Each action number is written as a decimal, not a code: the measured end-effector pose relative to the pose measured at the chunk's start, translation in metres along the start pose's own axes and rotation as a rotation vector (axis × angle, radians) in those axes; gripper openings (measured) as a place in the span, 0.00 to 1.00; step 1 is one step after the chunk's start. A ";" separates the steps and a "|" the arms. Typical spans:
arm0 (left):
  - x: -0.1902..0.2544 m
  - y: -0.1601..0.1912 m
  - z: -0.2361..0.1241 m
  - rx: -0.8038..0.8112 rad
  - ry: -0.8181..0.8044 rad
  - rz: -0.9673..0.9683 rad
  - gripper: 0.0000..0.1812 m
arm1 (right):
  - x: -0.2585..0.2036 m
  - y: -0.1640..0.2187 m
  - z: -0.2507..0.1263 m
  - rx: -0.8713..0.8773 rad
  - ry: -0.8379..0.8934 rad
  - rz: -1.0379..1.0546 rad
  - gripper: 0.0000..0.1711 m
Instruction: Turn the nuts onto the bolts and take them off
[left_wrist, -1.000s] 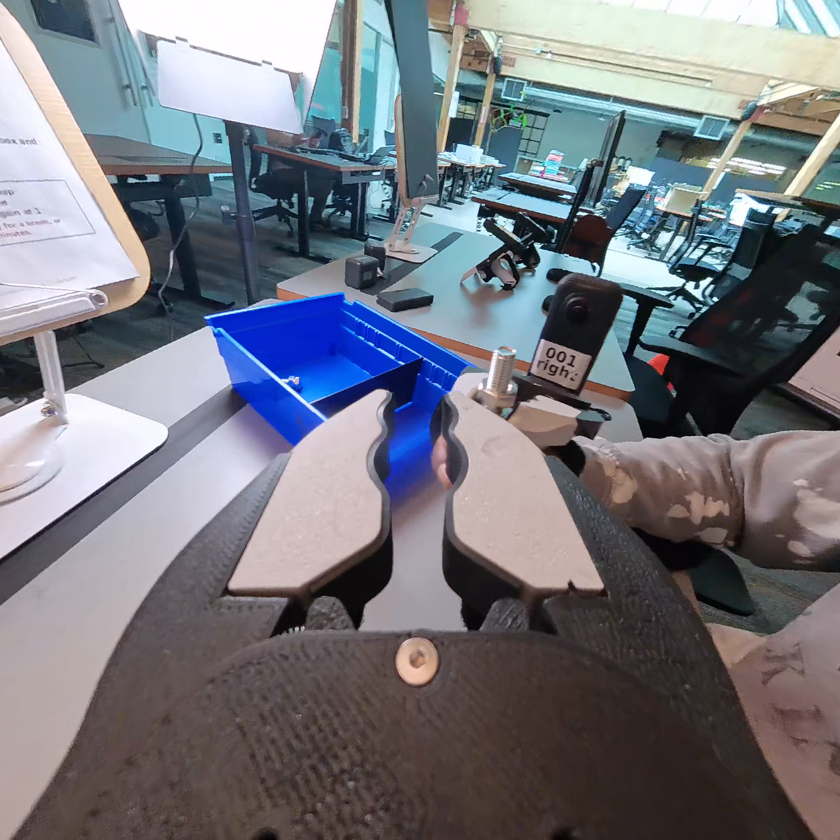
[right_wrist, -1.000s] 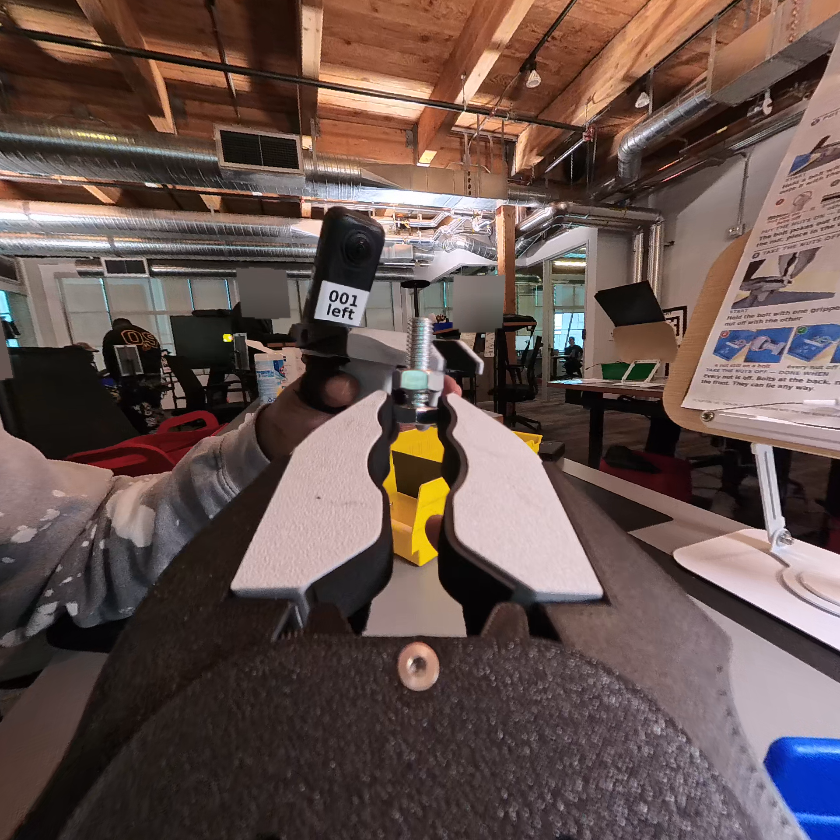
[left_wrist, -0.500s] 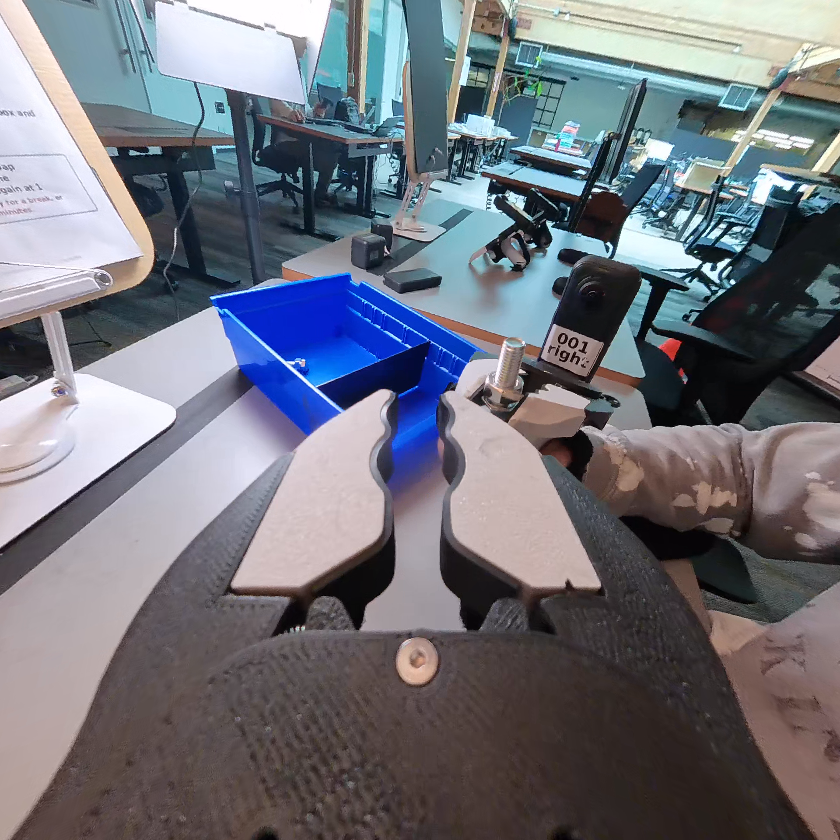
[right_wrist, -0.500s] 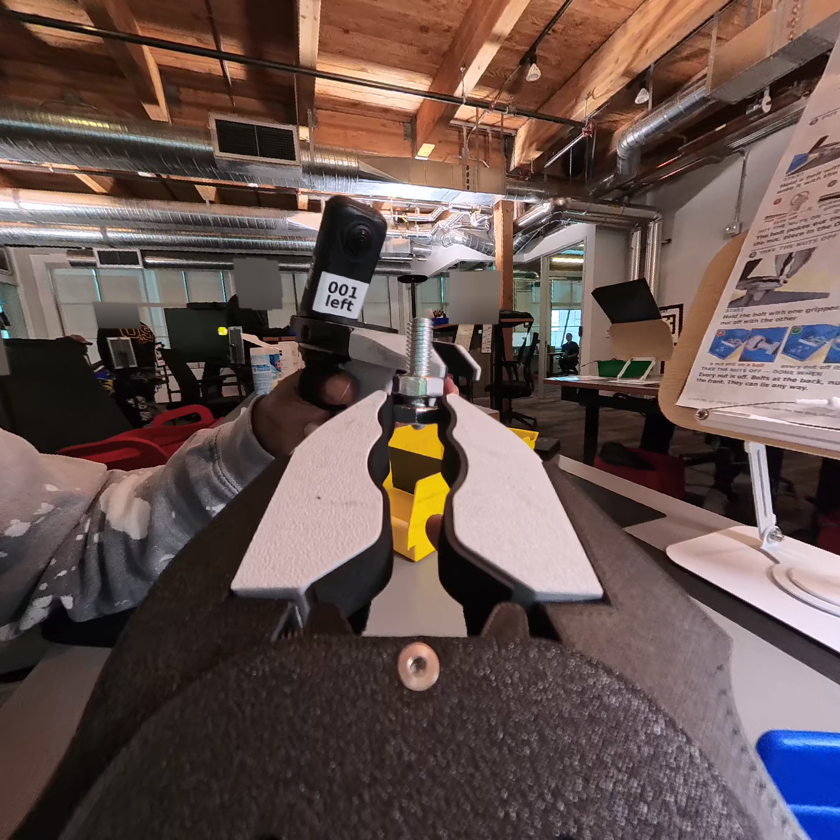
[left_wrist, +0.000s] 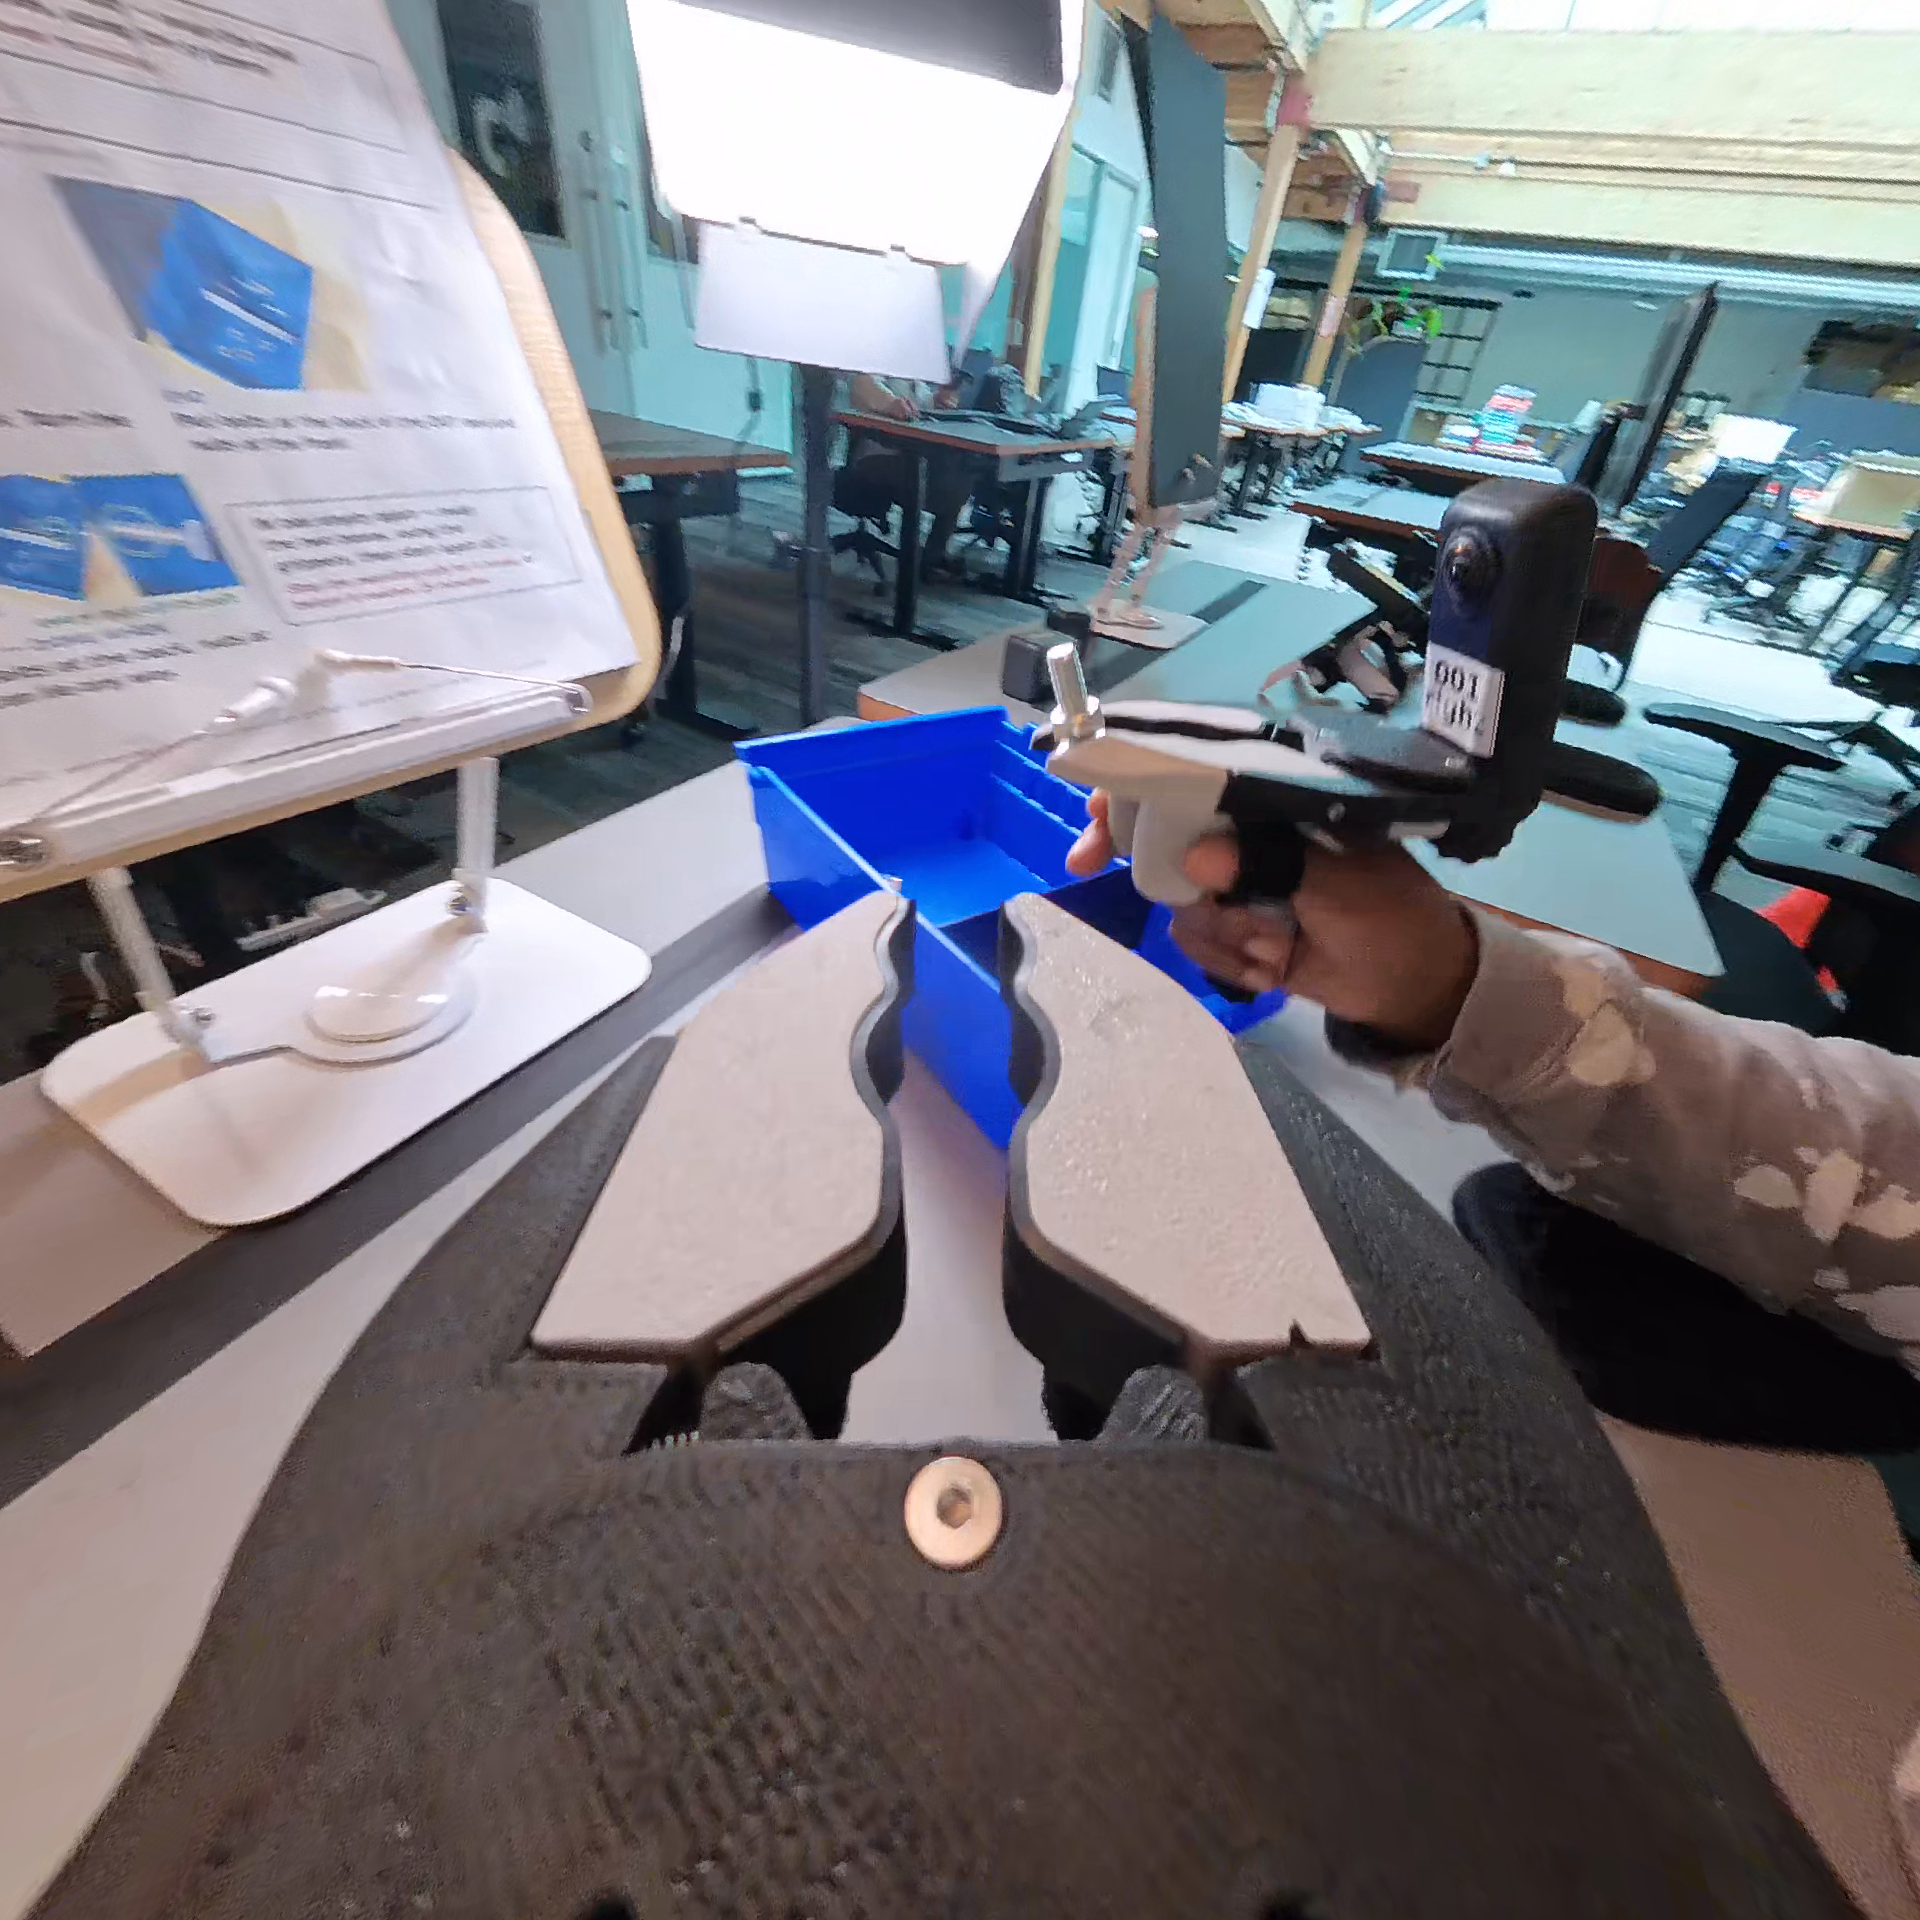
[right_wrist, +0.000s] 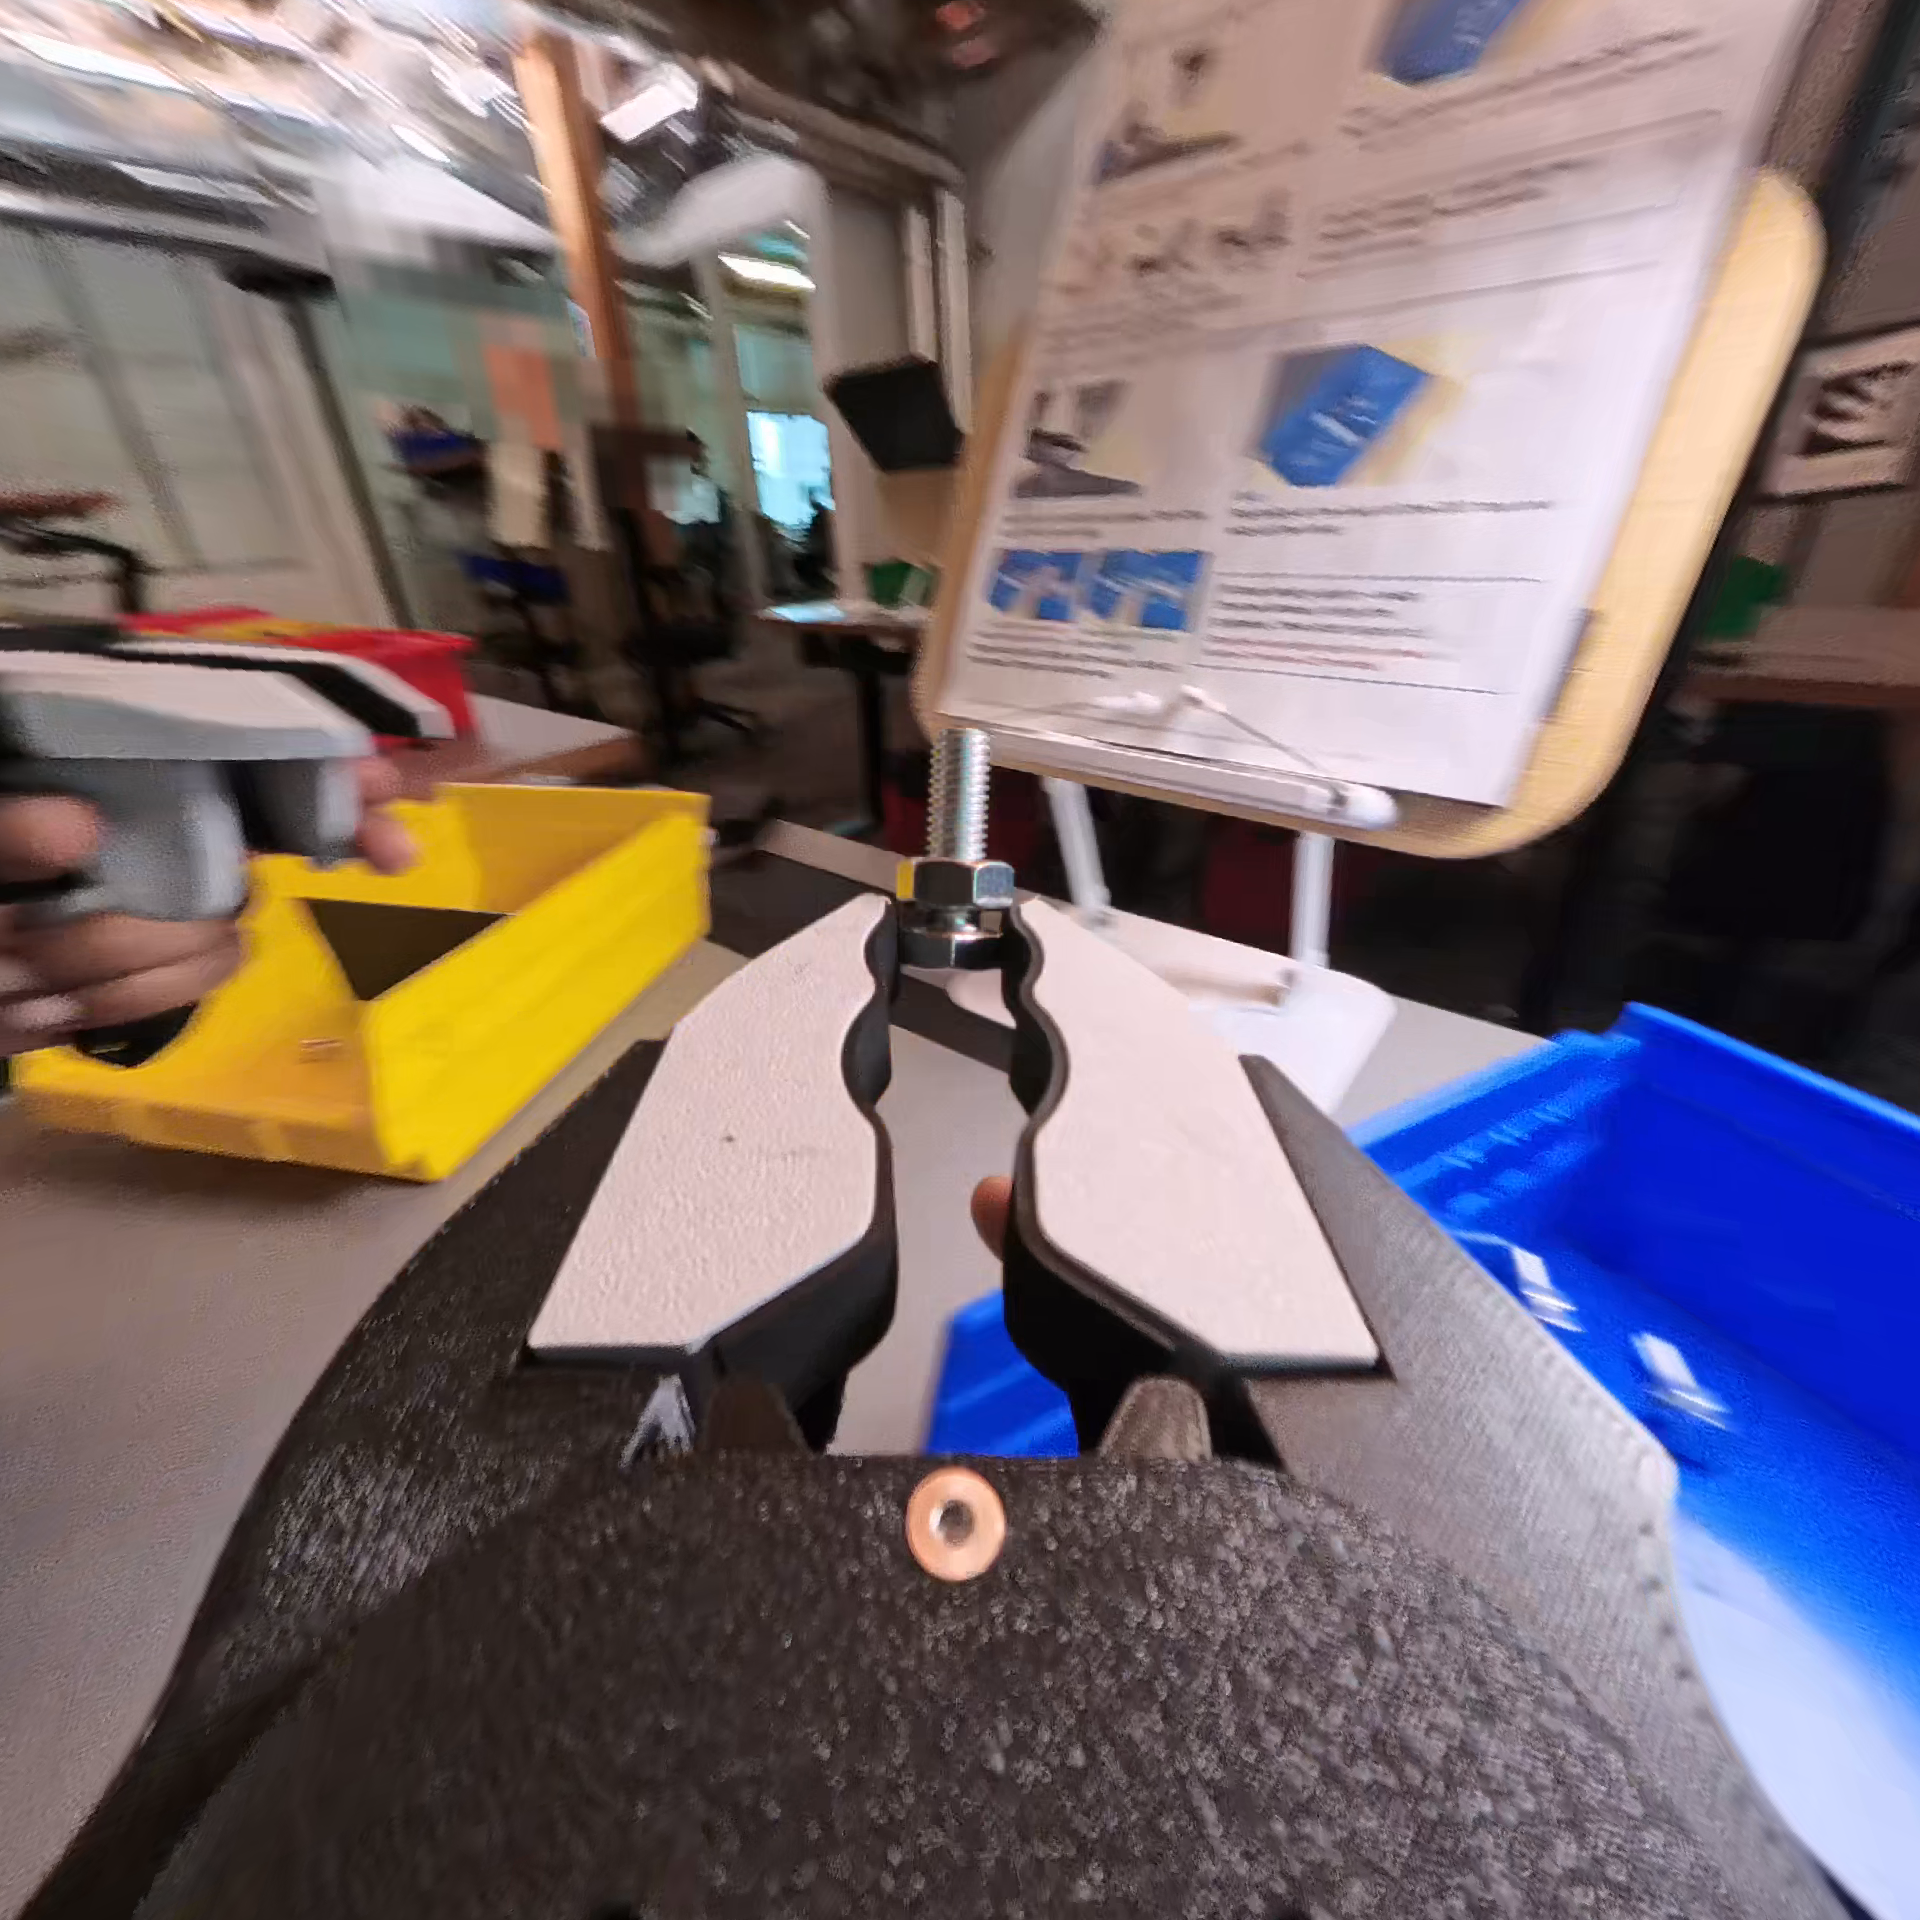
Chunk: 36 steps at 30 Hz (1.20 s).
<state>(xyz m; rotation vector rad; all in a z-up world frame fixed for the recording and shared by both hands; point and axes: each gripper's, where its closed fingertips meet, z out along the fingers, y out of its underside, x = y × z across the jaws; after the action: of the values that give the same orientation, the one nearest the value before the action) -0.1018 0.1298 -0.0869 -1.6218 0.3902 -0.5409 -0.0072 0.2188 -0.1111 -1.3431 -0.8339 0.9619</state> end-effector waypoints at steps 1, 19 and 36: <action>-0.008 -0.001 -0.002 0.013 -0.026 -0.001 0.07 | 0.025 0.000 0.002 -0.048 0.073 -0.012 0.11; -0.046 -0.030 -0.044 0.124 -0.173 0.033 0.02 | 0.260 0.172 -0.030 -1.143 0.648 0.005 0.11; -0.069 -0.023 -0.050 0.104 -0.220 0.007 0.01 | 0.178 0.028 0.012 -0.396 0.372 -0.060 0.21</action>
<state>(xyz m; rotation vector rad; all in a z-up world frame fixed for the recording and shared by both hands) -0.1879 0.1292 -0.0691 -1.5596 0.2001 -0.3664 0.0498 0.3866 -0.1465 -1.7593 -0.7941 0.4862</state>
